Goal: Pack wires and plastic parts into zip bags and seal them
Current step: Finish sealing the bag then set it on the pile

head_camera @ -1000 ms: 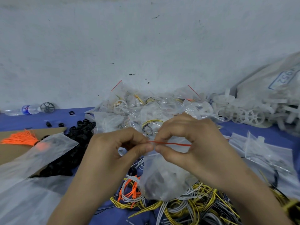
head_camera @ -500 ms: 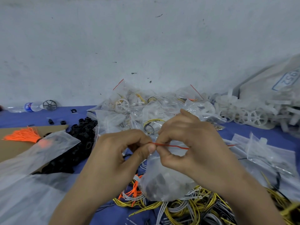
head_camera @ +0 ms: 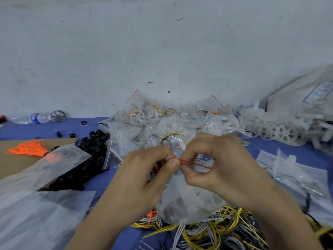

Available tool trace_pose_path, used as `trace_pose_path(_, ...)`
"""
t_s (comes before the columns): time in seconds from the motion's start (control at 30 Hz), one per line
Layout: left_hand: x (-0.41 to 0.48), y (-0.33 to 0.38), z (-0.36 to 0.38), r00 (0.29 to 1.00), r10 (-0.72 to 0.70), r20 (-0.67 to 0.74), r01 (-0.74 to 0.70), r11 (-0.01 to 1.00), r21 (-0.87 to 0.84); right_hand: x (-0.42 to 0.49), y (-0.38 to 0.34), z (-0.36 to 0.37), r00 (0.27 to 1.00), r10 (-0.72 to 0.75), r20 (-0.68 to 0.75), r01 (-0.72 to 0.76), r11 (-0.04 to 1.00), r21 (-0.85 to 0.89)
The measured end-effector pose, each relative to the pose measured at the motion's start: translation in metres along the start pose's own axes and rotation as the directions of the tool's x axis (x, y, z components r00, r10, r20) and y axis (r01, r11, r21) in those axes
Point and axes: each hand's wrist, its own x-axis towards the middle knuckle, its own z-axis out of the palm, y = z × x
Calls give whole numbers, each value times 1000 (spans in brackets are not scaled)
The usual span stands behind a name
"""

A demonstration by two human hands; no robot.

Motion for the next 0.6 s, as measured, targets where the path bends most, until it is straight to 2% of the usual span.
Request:
trace_pose_path(0.13, 1, 0, -1, 1000, 8, -17, -7, 1000, 27, 1, 1, 1, 1000, -7, 16, 7, 1000, -26)
trace_pose_path(0.3, 0, -3, 2, 989, -111, -94, 117, 991, 66, -3, 9, -9, 999, 24, -30, -24, 1000, -19)
trace_pose_path(0.4, 1, 0, 5, 969, -233, -79, 221, 966, -137, -1, 9, -7, 998, 29, -53, -31, 999, -43)
trace_pose_path(0.5, 2, 1, 7, 948, -317, 16, 295, 861, -415, 0, 11, -3, 996, 51, -70, -54, 998, -41)
trace_pose_path(0.6, 3, -2, 9, 948, -318, 4, 288, 854, -434, 0, 13, -4, 994, 80, -71, -81, 997, -14)
